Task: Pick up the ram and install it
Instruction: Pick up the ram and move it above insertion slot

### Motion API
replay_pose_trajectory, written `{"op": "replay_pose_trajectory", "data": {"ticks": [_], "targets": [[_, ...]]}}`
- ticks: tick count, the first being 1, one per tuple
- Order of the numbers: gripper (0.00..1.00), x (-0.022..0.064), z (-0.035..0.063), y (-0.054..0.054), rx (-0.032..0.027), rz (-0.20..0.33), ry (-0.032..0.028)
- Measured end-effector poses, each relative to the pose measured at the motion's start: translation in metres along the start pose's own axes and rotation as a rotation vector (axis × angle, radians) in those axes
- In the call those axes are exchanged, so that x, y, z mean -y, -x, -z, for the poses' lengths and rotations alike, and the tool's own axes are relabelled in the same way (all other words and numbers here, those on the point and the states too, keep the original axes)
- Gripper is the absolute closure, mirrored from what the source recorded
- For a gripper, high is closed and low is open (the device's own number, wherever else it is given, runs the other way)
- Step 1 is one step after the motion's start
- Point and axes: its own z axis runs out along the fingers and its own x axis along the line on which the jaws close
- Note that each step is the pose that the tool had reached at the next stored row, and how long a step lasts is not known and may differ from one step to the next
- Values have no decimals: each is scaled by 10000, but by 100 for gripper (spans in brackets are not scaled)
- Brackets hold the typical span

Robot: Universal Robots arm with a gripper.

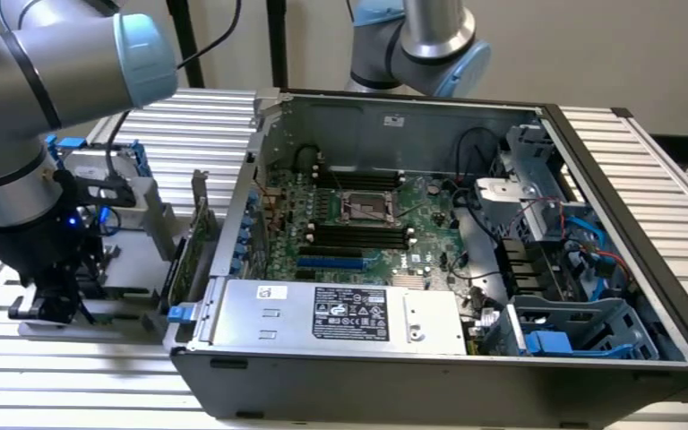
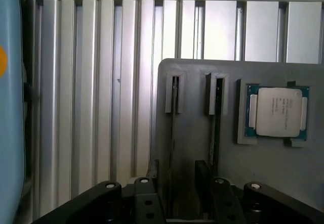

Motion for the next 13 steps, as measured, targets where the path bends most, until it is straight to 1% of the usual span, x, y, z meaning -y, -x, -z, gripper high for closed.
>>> {"op": "replay_pose_trajectory", "data": {"ticks": [4, 10, 13], "targets": [[58, -41, -72, 23, -9, 4, 1], [58, -42, -167, 23, -68, 10, 1], [58, -41, -201, 15, -81, 18, 1]]}}
